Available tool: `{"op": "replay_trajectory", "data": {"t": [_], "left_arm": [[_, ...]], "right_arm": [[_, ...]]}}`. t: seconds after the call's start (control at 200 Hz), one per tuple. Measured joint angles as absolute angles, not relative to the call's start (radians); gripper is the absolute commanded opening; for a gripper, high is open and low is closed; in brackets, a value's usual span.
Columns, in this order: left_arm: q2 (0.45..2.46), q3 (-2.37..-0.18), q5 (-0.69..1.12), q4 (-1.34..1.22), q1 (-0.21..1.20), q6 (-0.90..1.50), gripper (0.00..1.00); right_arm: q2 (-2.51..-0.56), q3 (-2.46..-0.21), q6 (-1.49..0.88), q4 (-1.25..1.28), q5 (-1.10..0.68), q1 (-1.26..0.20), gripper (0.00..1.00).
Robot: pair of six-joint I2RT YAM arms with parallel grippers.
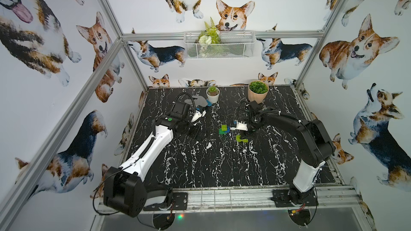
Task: Assemble the letter s with lego
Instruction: Assemble the lego brick with the lego brick, then pick up the lego brick from the center of the board.
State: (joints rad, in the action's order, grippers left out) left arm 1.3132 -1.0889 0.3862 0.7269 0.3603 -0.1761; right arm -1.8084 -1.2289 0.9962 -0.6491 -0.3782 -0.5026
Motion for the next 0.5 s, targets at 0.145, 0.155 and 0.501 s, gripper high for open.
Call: {"op": "replay_trajectory", "data": {"t": [0.145,0.155,0.501], "left_arm": [[1.312,-1.093,0.401,0.720,0.361,-0.144,0.98],[1.311,-1.093,0.403,0.719,0.361,-0.141,0.98],[1.211,-0.925,0.448,0.438,0.411,0.318,0.94]], "right_arm": [[-1.794,-1.218,0.992,-0.638,-0.384,-0.499,0.48],[-1.792,-1.217,0.992,-0.636,-0.386,-0.499,0.49],[-1.612,-1.075,0.778,-0.479,-0.462,-0.404,0.68]]}}
